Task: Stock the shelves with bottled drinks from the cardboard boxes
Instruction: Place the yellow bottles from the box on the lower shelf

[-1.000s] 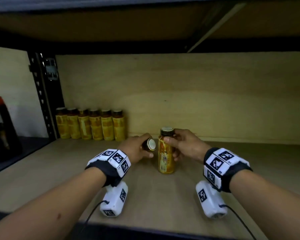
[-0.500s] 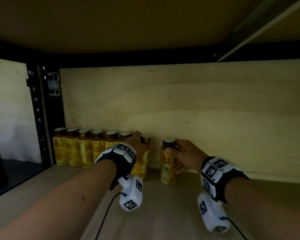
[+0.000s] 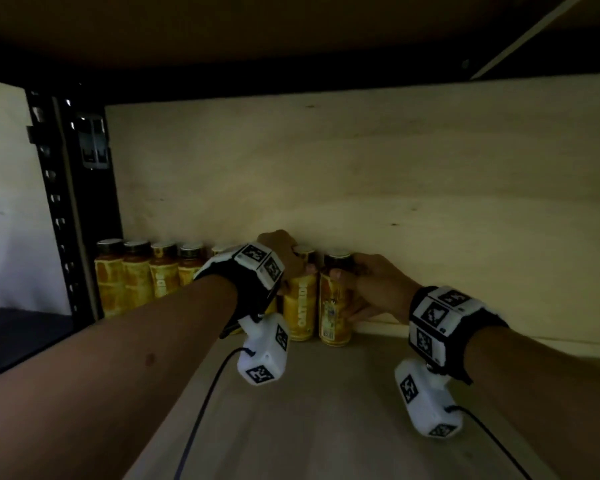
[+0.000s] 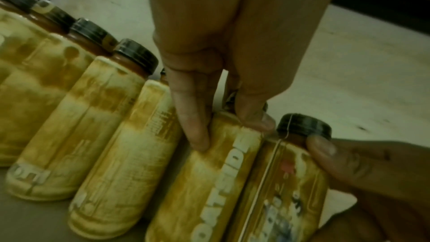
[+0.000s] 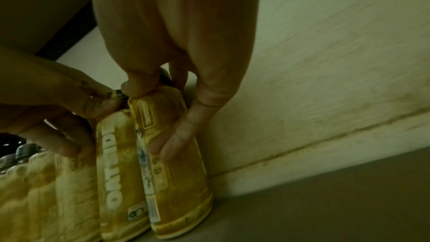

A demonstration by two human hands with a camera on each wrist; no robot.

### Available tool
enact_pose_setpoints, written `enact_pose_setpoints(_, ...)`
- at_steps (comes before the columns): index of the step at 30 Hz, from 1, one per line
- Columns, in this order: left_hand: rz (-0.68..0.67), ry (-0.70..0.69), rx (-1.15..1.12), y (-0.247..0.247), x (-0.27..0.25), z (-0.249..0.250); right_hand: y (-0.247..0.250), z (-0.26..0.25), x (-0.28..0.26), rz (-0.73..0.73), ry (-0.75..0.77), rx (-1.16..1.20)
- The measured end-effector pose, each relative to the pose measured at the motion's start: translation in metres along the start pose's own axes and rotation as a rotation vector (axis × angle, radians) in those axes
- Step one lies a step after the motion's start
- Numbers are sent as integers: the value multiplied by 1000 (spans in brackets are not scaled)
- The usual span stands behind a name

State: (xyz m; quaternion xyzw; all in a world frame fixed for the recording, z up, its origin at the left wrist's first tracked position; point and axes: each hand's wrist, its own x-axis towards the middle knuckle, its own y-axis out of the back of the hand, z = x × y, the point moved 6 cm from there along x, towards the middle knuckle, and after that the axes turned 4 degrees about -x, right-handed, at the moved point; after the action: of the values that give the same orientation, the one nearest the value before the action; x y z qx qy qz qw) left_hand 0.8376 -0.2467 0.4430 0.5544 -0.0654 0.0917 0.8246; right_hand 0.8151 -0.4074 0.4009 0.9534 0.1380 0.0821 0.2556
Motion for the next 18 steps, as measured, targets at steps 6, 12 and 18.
enact_pose_setpoints(6,92,-48,181,10,-13,7,-4,0,-5,-12,-46,88)
enact_pose_setpoints(12,140,42,-134,15,-38,3,-15,-4,-37,-134,-78,241)
enact_pose_setpoints(18,-46,-63,-227,24,-93,14,4,-15,-87,-115,-164,188)
